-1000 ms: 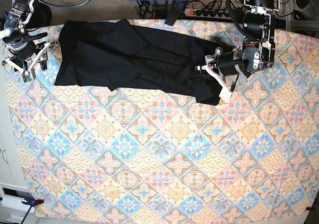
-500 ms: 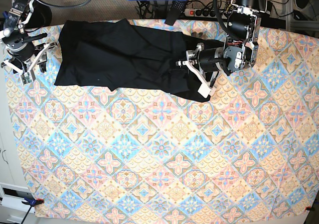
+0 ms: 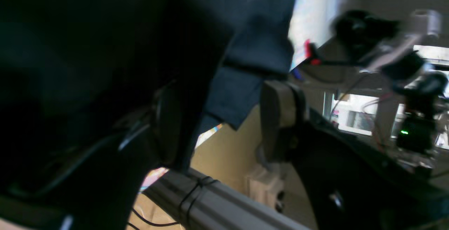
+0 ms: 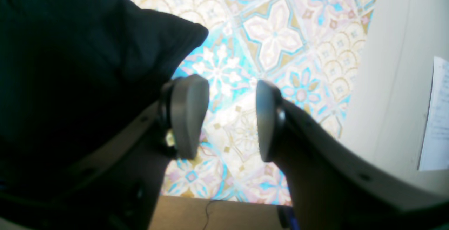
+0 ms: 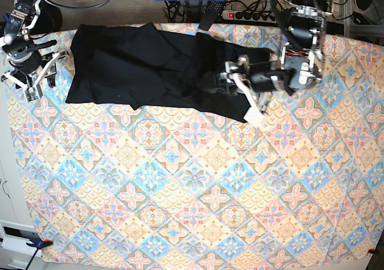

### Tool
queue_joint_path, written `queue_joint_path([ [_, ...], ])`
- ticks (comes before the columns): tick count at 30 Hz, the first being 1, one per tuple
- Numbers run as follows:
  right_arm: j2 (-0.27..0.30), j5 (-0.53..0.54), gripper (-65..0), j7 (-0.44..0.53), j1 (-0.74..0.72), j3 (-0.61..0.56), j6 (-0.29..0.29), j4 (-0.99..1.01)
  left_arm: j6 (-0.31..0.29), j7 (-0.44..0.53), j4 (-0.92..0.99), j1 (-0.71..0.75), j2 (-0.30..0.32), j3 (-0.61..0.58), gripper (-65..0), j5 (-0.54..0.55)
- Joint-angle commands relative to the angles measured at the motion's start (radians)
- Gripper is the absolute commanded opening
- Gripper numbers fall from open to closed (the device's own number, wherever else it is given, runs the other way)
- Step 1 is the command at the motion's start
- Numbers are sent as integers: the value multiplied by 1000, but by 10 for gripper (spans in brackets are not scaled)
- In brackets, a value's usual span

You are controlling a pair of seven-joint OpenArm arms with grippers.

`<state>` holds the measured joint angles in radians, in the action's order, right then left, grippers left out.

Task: Fold the T-shirt properly
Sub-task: 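Fold the strip end held by the left gripper inward toward the right gripper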

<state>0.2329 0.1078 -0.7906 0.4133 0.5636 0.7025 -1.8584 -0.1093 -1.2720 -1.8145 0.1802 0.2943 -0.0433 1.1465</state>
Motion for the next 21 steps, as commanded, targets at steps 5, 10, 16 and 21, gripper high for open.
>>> queue_joint_path([
  [5, 18, 10, -391, 13, 5, -6, -4, -11, 0, 4, 2, 6, 78, 121, -304, 19],
  [10, 20, 10, -391, -46, 5, -64, -4, -11, 0, 5, 69, 0, 159, 128, -304, 14],
  [16, 20, 17, -390, -117, 0, -69, -4, -11, 0, 5, 69, 3, 173, 130, -304, -95],
  [21, 23, 166, -362, -191, -3, -64, -4, 19, 0, 5, 69, 5, 167, 124, -304, -171],
])
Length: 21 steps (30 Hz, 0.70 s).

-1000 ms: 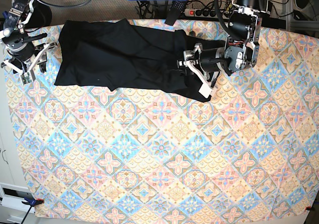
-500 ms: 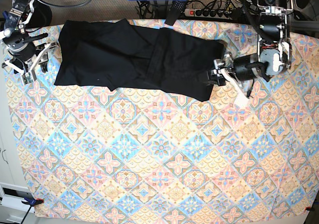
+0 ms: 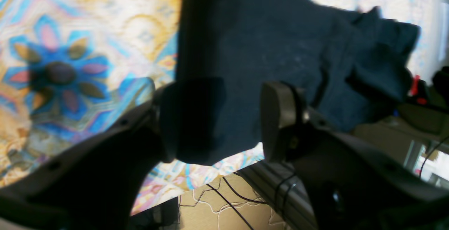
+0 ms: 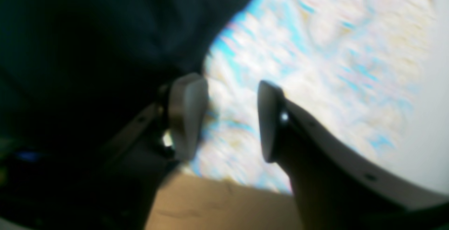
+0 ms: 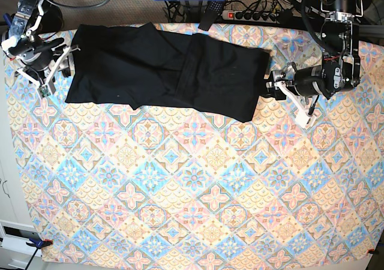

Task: Fold the T-shirt properly
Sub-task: 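Fold the strip end held by the left gripper inward toward the right gripper, then fold the strip end held by the right gripper inward toward the left gripper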

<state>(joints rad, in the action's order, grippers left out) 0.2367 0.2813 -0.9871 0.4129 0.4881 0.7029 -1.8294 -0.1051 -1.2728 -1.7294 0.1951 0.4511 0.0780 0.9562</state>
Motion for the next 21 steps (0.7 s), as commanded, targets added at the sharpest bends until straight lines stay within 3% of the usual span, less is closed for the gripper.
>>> queue_joint_path([
  [1, 34, 20, -347, -6, -4, 13, -5, 10, -5, 6, -16, -10, 10, 3, -304, 17],
  [7, 83, 175, -328, -28, -44, 7, -5, 167, -5, 6, -16, -10, 12, 3, -304, 16],
  [21, 103, 183, -323, -25, -45, -10, -5, 305, -5, 6, -16, -12, 10, 1, -304, 16],
])
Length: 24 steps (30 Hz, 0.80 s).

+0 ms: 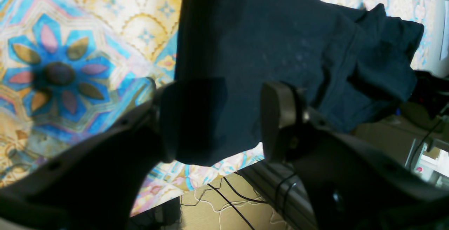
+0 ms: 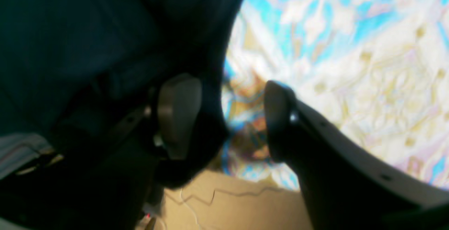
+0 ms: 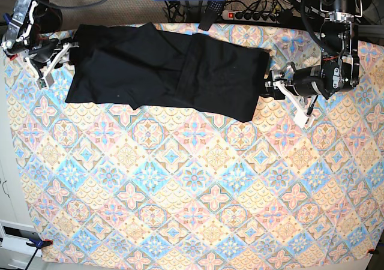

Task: Fold the T-shirt properly
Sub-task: 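Fold the strip end held by the right gripper inward toward the left gripper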

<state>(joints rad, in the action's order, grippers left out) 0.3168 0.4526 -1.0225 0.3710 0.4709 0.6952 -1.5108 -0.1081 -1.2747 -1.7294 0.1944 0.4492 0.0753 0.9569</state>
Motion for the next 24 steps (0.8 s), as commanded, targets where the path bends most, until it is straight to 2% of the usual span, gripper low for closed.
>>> queue_joint_path([
  [1, 23, 12, -322, 11, -4, 7, 3, -14, -2, 8, -16, -11, 12, 4, -304, 15],
  [8, 23, 13, -216, 8, -39, 7, 3, -7, -2, 8, -16, -11, 12, 4, -304, 14],
  [15, 23, 24, -214, -19, -83, 15, 3, -15, -2, 8, -14, -11, 12, 4, -304, 14],
  [20, 23, 251, -213, -14, -82, 15, 3, -15, -2, 8, -14, -13, 12, 4, -304, 14],
  [24, 35, 292, -213, -22, -80, 15, 3, -18, -2, 8, -14, -13, 12, 4, -304, 14],
])
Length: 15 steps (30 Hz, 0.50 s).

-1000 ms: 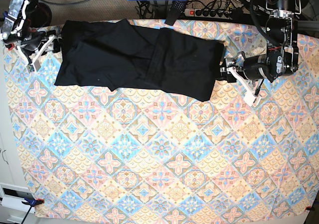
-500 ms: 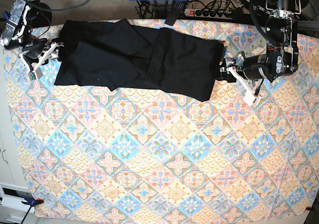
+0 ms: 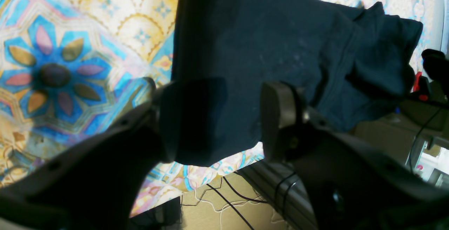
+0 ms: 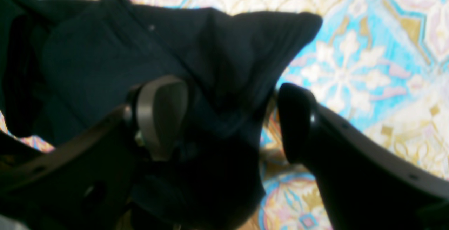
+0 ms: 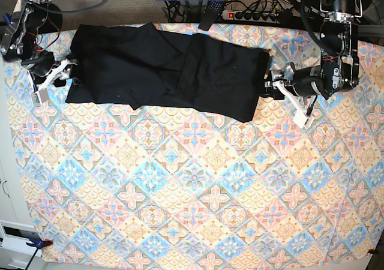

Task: Fold the T-shirt properly
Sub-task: 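Fold the strip end held by the right gripper inward toward the left gripper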

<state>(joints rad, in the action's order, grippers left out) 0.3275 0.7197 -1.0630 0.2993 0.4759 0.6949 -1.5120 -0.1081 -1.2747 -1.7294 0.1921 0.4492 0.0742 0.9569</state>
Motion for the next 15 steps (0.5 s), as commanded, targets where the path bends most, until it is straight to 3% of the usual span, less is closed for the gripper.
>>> queue_joint_path([
  [1, 25, 25, -213, 19, -9, 10, 3, -15, -2, 8, -14, -10, 12, 5, -304, 14],
  [9, 25, 24, -213, 17, -5, -38, 3, 6, -2, 8, -14, -12, 12, 5, -304, 14],
  [15, 25, -10, -213, 27, -10, -93, 3, 136, -2, 8, -14, -12, 12, 5, -304, 14],
])
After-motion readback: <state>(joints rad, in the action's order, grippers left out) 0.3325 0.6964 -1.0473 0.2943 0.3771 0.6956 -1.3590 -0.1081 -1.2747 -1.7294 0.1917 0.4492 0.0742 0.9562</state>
